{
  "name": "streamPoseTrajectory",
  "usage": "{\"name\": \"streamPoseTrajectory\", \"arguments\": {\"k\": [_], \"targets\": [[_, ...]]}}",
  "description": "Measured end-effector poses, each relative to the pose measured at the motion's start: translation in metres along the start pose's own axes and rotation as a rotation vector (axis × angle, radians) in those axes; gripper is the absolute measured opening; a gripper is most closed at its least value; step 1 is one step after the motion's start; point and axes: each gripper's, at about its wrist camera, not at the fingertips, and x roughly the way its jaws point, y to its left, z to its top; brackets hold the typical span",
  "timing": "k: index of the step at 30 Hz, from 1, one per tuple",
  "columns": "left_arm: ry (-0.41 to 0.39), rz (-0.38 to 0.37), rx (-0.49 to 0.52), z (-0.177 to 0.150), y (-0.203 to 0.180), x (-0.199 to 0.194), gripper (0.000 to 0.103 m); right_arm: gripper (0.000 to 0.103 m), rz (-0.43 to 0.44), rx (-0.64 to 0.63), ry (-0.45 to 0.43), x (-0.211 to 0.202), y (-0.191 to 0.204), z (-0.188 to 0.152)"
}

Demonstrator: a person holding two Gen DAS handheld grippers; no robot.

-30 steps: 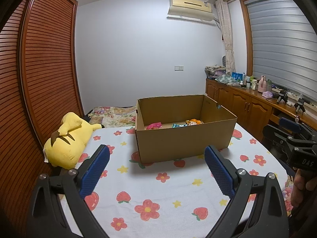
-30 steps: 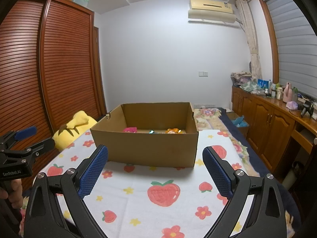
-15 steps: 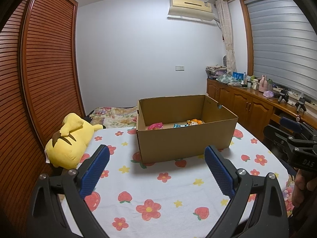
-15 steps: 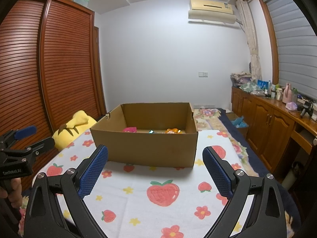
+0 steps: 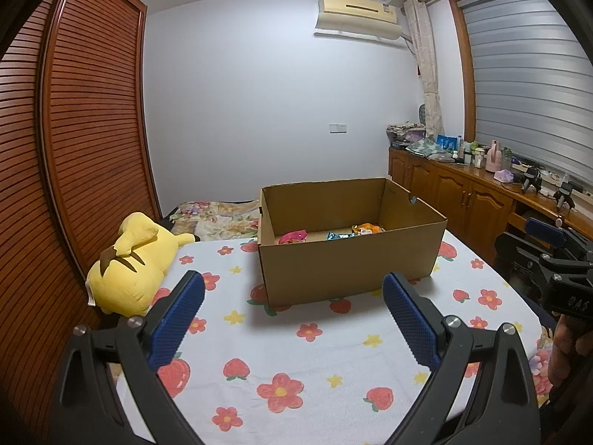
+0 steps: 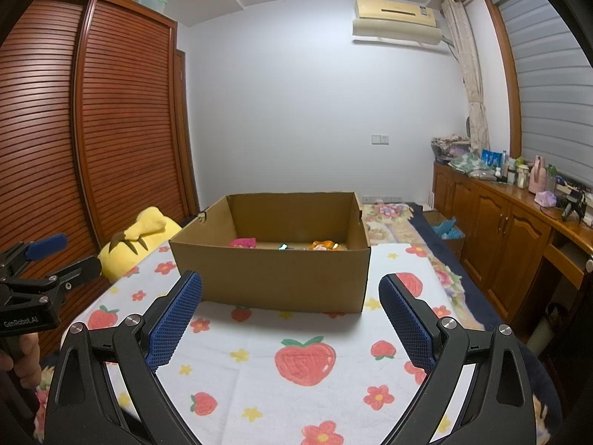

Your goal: Organize snacks

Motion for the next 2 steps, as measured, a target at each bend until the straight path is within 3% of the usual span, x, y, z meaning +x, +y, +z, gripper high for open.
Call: {"name": "streamPoseTrajectory", "arguments": {"k": [2], "targets": [[0.001,0.0,-0.002,0.0002,0.0009,0.0007,0.098,0.098,0.0,0.0,0.0,0.0001,0.0,0.0001]]}}
